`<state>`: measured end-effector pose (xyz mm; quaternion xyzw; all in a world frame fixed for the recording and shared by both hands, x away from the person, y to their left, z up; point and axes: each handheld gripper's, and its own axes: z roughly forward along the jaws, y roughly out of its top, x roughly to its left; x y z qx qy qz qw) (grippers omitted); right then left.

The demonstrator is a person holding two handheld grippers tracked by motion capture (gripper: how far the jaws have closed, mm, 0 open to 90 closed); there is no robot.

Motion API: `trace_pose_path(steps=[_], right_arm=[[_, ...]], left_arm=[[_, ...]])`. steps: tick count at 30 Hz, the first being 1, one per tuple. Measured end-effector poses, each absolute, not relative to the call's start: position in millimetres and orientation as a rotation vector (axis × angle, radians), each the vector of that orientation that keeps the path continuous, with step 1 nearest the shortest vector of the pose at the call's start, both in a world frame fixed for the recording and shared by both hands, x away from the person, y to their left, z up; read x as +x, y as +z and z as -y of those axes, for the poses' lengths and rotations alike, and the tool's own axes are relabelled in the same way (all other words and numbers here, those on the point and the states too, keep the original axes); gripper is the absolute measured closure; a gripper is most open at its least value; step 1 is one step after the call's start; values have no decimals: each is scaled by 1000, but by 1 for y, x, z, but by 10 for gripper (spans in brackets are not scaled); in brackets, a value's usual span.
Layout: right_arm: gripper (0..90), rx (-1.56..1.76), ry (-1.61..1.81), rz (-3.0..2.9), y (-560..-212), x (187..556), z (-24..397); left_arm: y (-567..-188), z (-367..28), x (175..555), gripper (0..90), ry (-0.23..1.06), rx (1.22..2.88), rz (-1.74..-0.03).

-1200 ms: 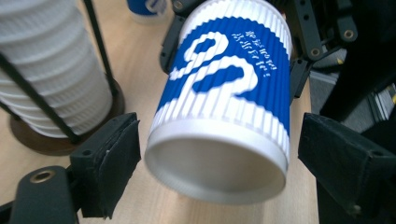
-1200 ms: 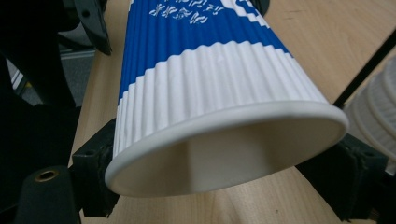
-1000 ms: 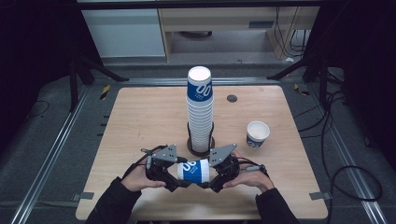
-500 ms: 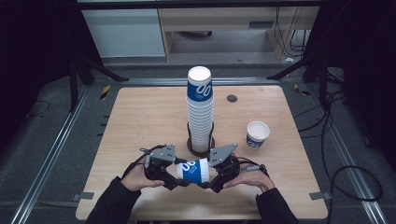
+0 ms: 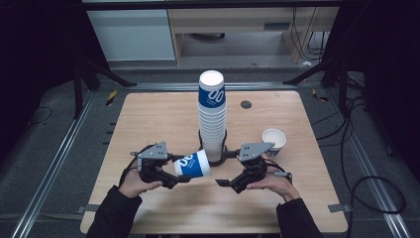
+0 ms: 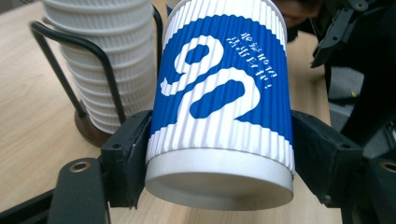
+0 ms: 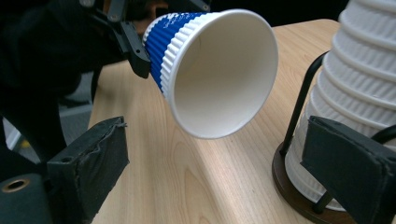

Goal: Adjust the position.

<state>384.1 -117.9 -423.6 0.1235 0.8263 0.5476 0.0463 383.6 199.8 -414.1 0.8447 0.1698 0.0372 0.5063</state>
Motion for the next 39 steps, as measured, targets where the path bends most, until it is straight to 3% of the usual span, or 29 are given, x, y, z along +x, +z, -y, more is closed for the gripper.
trace_pose_path(steps=[7,39], right_arm=[[66,433,1754,-2489,-423,387,120],[114,438,1860,-2579,-429,387,110]], left_arm=[[-420,-191,381,258,92,1961,-413],[-423,-162,366,261,40,1977,-293]])
